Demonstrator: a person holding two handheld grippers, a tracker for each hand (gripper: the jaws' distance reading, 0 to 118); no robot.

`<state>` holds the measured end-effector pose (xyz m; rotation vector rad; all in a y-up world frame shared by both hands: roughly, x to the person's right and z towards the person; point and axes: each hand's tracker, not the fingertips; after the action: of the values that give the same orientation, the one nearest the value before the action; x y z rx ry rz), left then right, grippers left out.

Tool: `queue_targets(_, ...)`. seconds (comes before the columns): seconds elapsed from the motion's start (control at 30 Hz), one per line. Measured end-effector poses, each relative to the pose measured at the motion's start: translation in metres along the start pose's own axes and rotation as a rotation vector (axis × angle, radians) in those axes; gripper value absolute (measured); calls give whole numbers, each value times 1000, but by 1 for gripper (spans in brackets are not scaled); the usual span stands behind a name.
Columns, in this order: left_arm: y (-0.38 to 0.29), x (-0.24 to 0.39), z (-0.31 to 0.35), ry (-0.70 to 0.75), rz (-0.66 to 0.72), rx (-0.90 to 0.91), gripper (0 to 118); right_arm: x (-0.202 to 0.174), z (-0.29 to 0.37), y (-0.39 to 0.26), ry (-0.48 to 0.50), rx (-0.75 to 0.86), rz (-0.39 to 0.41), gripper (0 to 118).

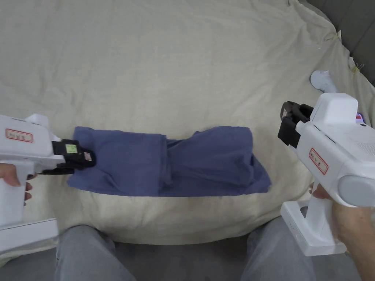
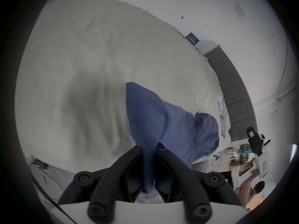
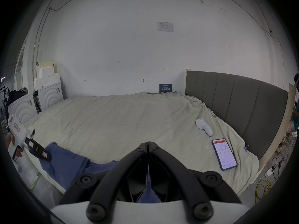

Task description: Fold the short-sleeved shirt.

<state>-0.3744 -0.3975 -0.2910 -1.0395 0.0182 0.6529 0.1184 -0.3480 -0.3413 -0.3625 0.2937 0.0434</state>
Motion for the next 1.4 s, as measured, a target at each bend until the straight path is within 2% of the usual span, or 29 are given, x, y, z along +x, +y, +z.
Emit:
queue_targets(0.2, 16, -41, 52, 266, 29, 55, 7, 0, 0, -1, 4, 3, -2, 0)
queue_targets(0.3, 18, -39, 77, 369, 16, 125, 7, -1, -2, -1, 13, 1, -7, 0)
queue_targets(0.33, 16, -31, 84, 365, -10, 144, 7, -2, -3, -1, 15, 1, -6, 0)
queue_targets(0.43, 10, -1, 98, 237, -90, 166, 7, -6, -5, -2, 23, 2, -1, 0)
queue_targets(0.57, 3, 54, 97, 185, -238, 175, 7, -9, -4, -3, 32, 6, -7, 0)
queue_targets(0.73, 0, 103, 63, 126, -414, 104, 7, -6, 1, -3, 29, 10, -8, 0)
queue_targets(0.87, -14, 140, 16, 107, -492, 19, 7, 2, 5, -3, 12, 15, -17, 0)
queue_targets(1.1, -48, 190, -73, 191, -647, -127, 7, 16, 13, -4, -23, 18, -29, 0)
queue_targets(1.3, -64, 205, -128, 284, -699, -181, 9, 24, 15, -8, -41, 12, -45, 0)
queue_targets(1.33, -67, 206, -132, 283, -697, -179, 12, 25, 15, -9, -43, 10, -47, 0)
queue_targets(1.37, -67, 206, -132, 267, -688, -188, 22, 25, 15, -10, -44, 8, -49, 0)
queue_targets(1.4, -66, 207, -130, 205, -657, -210, 43, 26, 15, -10, -44, 6, -49, 0)
